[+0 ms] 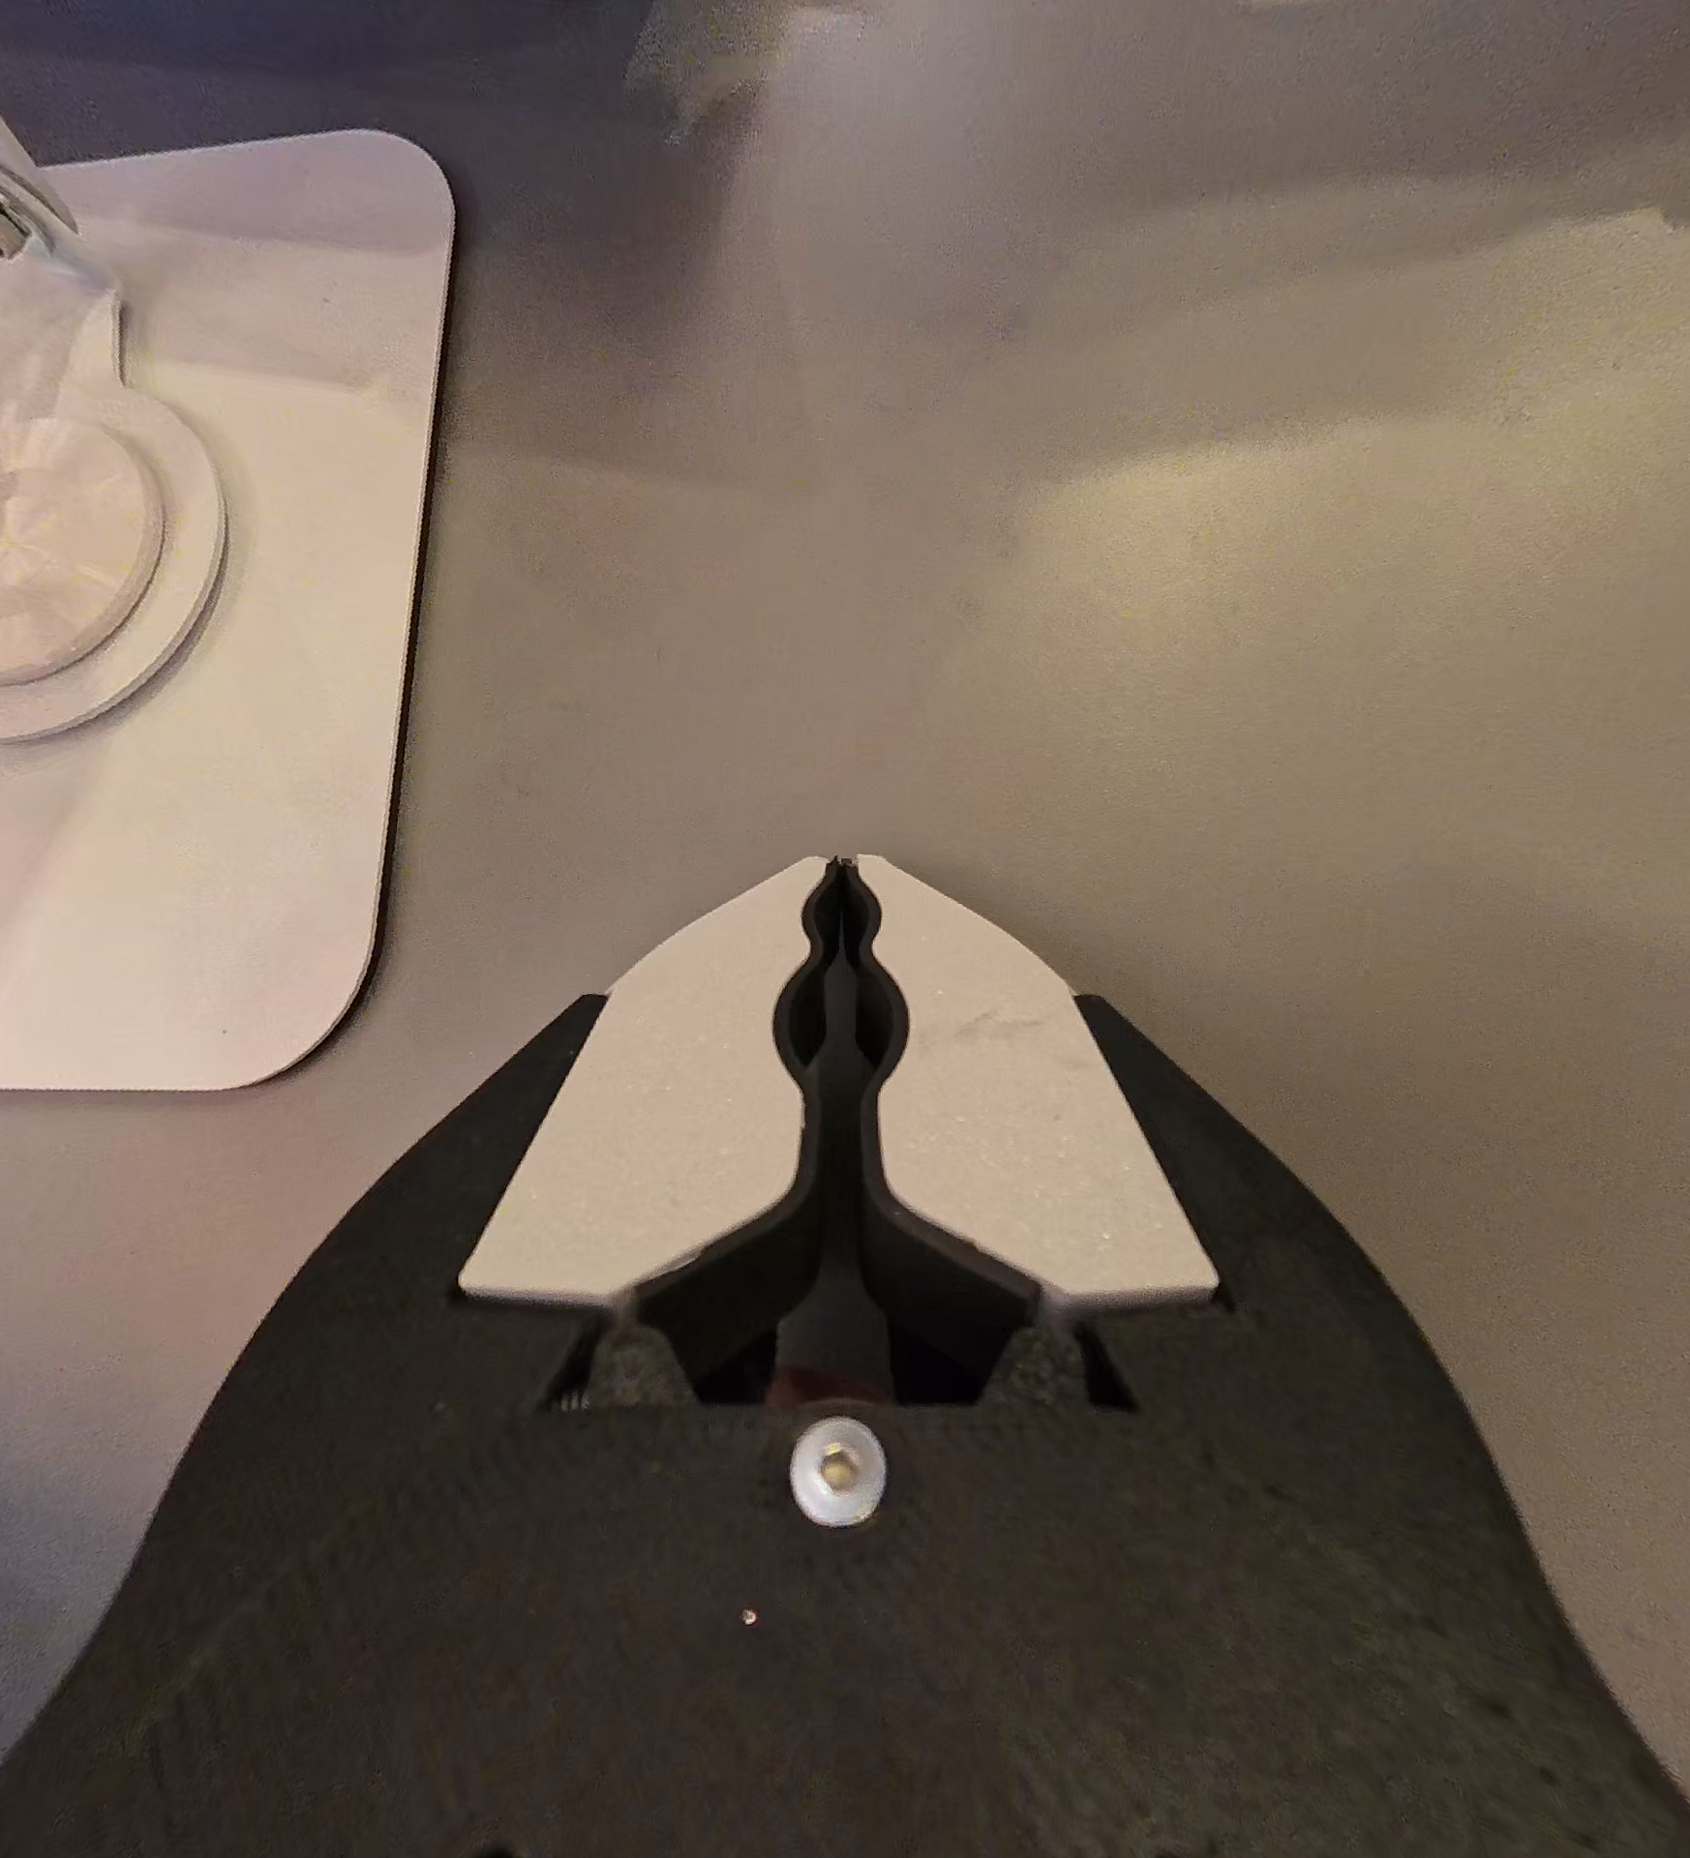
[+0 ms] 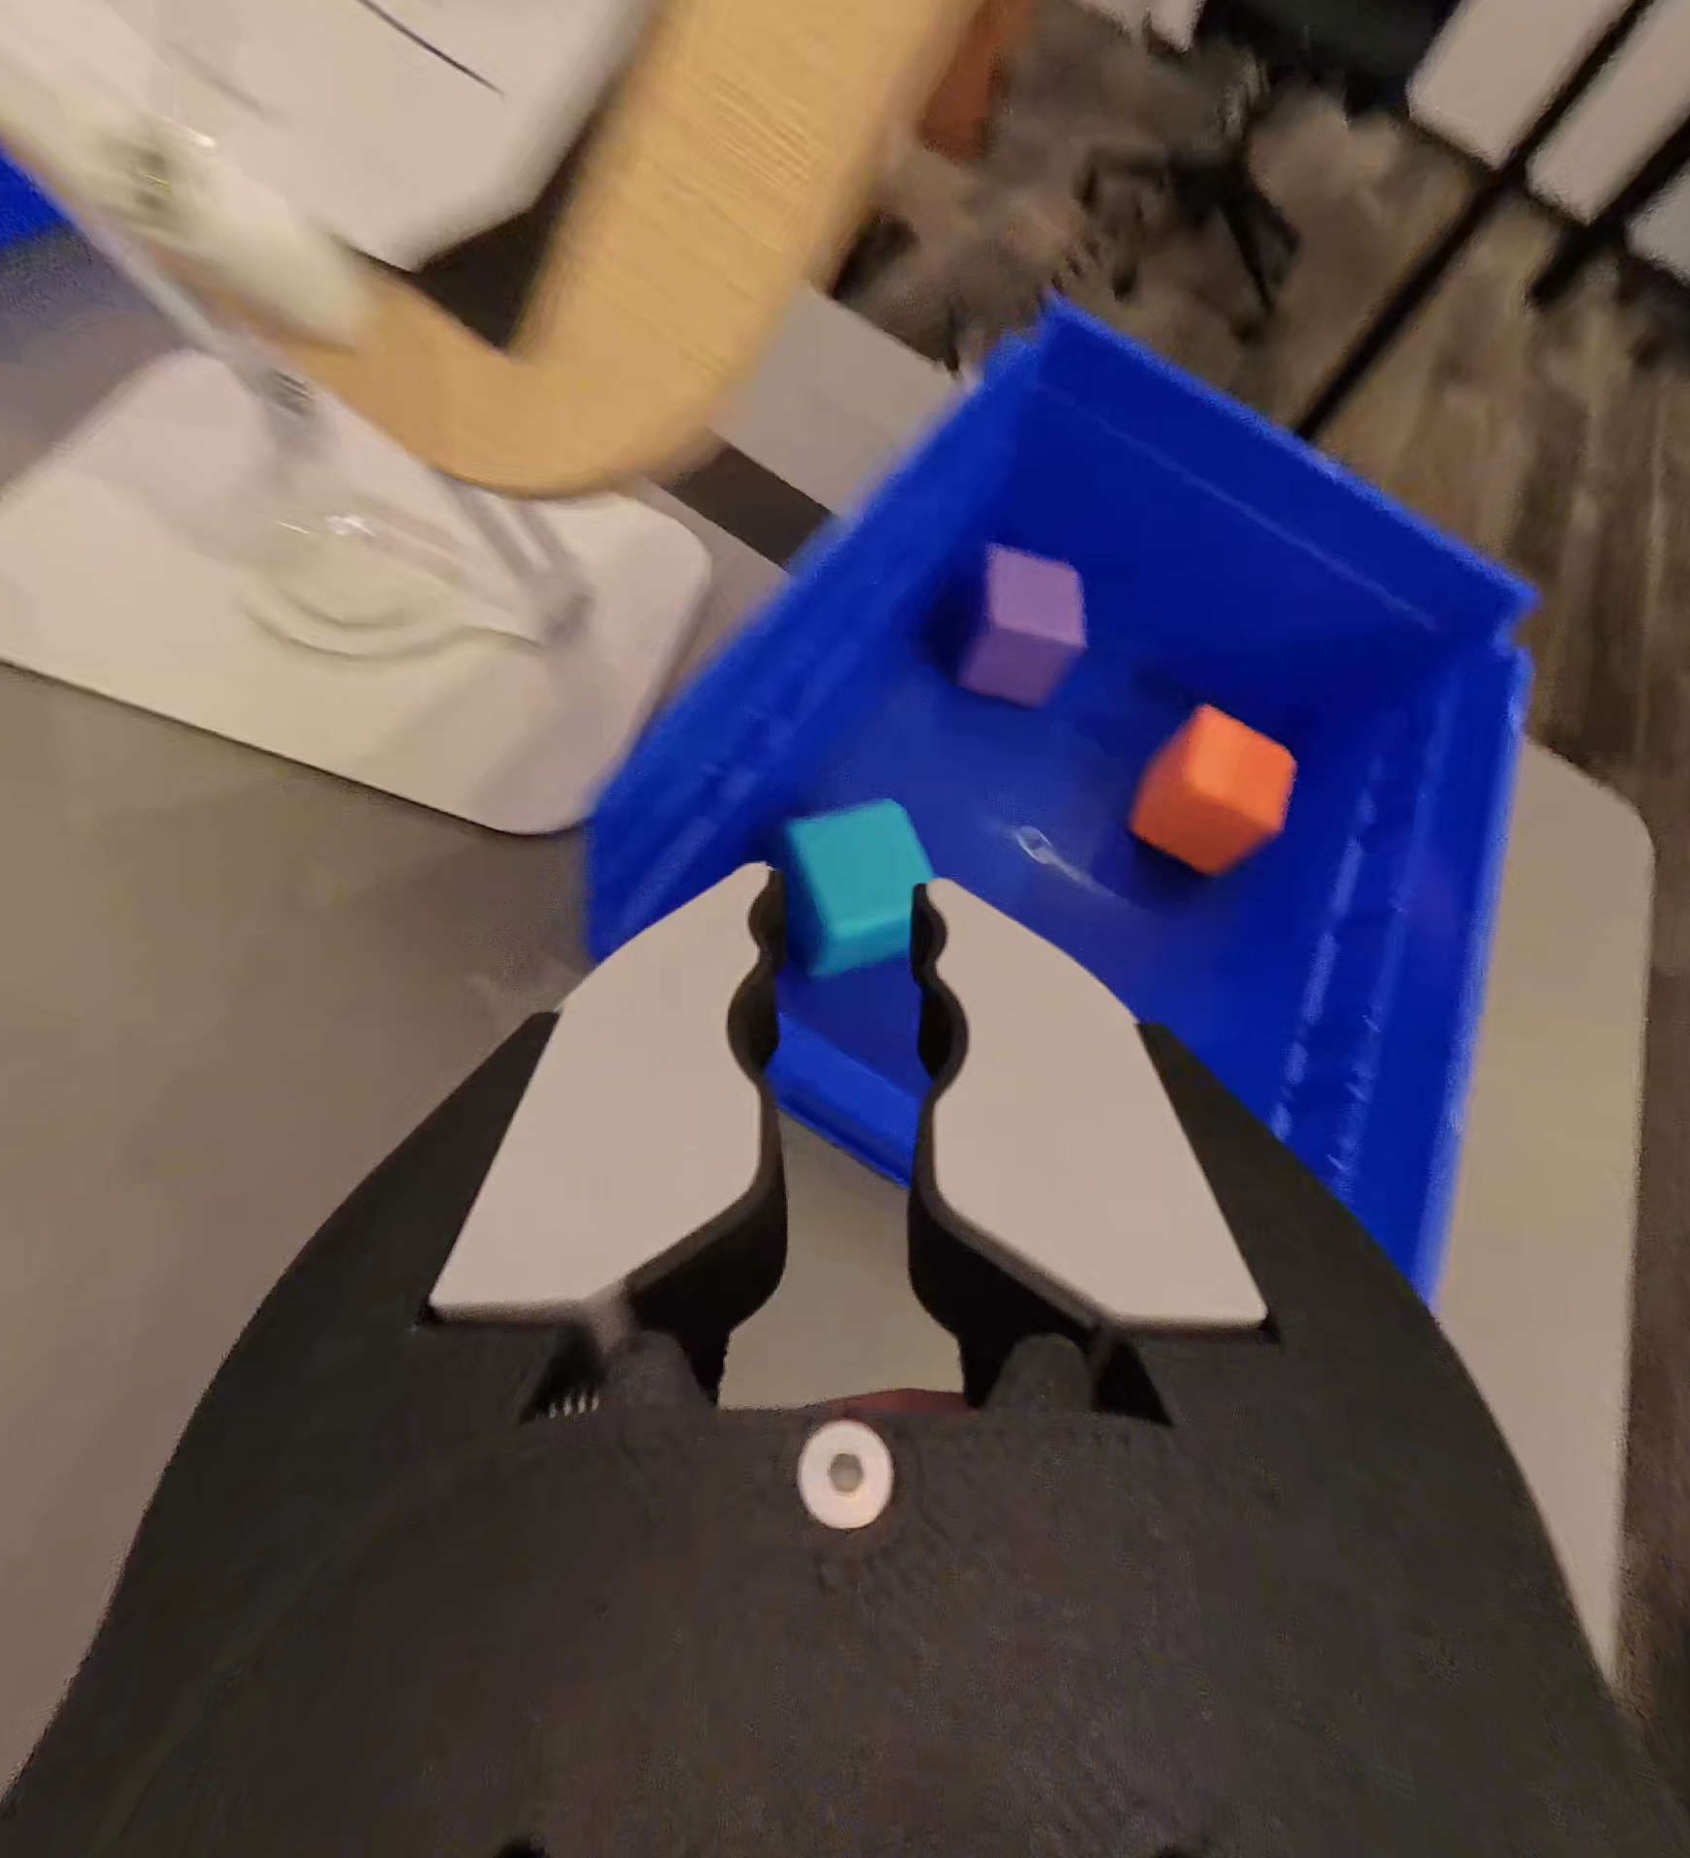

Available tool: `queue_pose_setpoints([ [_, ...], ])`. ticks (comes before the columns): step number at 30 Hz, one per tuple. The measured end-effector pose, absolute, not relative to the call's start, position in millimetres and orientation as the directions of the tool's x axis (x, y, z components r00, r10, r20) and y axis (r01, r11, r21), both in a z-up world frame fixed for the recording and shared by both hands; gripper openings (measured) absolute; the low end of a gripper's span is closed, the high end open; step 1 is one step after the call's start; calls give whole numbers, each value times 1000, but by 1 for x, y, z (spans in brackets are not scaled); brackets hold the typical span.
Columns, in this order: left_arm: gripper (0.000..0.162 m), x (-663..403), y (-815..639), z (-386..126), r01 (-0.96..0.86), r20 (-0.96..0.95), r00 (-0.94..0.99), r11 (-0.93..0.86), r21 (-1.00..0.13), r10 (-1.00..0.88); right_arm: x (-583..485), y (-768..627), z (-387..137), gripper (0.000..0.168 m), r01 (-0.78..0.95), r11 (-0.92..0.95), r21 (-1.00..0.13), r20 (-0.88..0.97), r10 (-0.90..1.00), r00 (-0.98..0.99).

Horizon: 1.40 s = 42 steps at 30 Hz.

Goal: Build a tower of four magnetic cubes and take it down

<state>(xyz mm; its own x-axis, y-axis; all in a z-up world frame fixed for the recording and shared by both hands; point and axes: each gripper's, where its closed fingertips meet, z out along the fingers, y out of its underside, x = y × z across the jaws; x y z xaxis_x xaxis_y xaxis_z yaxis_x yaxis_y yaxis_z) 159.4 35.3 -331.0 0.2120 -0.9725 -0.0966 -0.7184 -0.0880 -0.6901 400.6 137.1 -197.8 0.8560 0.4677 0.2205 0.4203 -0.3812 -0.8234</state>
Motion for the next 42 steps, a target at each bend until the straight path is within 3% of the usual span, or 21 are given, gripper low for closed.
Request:
queue_pose_setpoints([
  [6, 0, 159, 36, -331, -718, -105, 220, -88, -690, -970, 281, 90, -219, 0, 498, -163, -852, 259, 695, 671],
  [9, 0, 159, 37, -331, -718, -113, 223, -85, -690, -968, 238, 79, -248, 0, 568, -84, -818, 333, 737, 588],
  [15, 0, 158, 52, -325, -699, -180, 303, -90, -709, -936, 223, 82, -274, 0, 646, 4, -763, 467, 695, 548],
  [24, 0, 139, 98, -300, -586, -286, 581, -148, -797, -762, 244, 101, -280, 0, 625, -59, -779, 467, 610, 640],
  [30, 0, 128, 108, -289, -525, -279, 656, -159, -836, -702, 253, 107, -273, 9, 584, -67, -809, 454, 559, 694],
  [33, 7, 127, 109, -289, -528, -288, 659, -155, -835, -695, 255, 108, -272, 23, 587, -59, -808, 461, 556, 691],
  [42, 16, 126, 112, -290, -555, -332, 662, -140, -820, -672, 247, 103, -274, 33, 627, 0, -779, 517, 566, 642],
])
